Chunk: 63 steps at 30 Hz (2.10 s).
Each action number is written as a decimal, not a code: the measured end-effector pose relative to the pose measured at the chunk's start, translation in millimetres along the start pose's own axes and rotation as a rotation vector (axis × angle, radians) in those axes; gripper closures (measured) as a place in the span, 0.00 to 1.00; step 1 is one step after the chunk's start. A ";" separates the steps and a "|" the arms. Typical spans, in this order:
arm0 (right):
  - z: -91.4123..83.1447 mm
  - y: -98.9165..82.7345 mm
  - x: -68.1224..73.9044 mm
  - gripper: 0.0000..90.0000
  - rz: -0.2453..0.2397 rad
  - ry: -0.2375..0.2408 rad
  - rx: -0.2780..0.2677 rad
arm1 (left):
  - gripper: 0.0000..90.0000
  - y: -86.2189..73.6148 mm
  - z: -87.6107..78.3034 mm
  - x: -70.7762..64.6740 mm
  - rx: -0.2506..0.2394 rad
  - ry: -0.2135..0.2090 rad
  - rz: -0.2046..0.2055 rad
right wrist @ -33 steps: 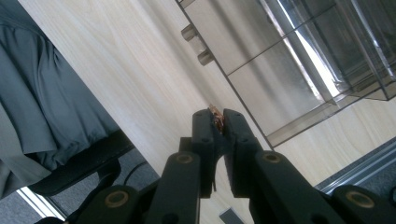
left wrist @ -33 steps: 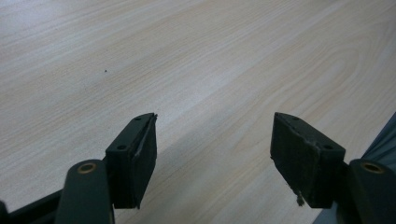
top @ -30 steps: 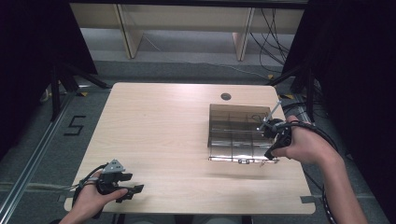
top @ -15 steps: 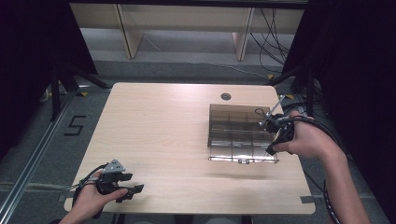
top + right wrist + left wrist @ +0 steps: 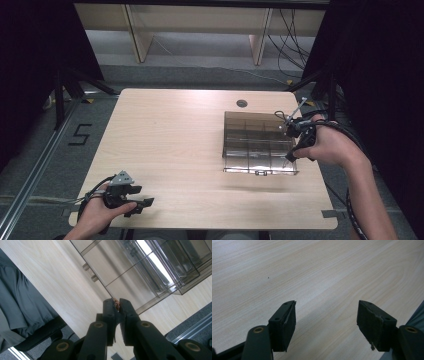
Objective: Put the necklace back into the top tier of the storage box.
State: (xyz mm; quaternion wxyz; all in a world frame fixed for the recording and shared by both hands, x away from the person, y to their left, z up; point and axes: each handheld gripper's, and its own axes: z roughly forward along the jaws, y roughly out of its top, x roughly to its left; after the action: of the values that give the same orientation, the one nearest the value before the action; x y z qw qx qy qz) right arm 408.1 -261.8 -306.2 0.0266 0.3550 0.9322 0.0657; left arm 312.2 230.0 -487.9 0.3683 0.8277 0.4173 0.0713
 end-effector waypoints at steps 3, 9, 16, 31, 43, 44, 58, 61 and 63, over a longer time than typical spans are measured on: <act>1.2 -0.2 -1.0 0.94 -0.013 0.006 -0.014 | 0.35 0.0 0.0 0.1 0.000 0.000 -0.001; -2.4 0.9 -6.5 0.94 -0.025 -0.002 -0.024 | 0.35 0.1 0.0 0.1 0.000 0.000 -0.001; -4.5 2.9 -9.1 0.94 -0.021 -0.003 -0.019 | 0.35 0.0 -0.1 0.1 0.000 0.000 0.001; 2.5 6.5 -14.0 0.94 0.003 -0.008 -0.010 | 0.35 0.0 -0.1 0.2 0.001 0.000 0.000; 6.7 8.5 -16.8 0.94 0.043 -0.005 0.007 | 0.35 0.0 -0.4 0.2 -0.001 -0.001 -0.002; 7.5 8.5 -18.0 0.94 0.035 -0.003 0.002 | 0.35 0.0 -0.4 0.2 -0.001 0.000 -0.001; 13.6 7.9 -25.4 0.94 0.046 0.002 -0.008 | 0.35 0.0 -0.4 0.2 -0.001 0.000 0.000; 15.3 6.9 -27.3 0.94 0.038 0.000 -0.011 | 0.35 0.1 -0.3 0.2 -0.001 0.000 -0.001; 15.5 7.0 -28.2 0.94 0.036 -0.006 -0.008 | 0.35 0.0 -0.4 0.2 0.000 -0.001 0.000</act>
State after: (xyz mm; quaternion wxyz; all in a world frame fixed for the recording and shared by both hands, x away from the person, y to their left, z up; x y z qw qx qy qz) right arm 435.2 -273.7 -320.5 0.0294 0.3718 0.9253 0.0688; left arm 312.2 230.3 -487.6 0.3686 0.8276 0.4173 0.0711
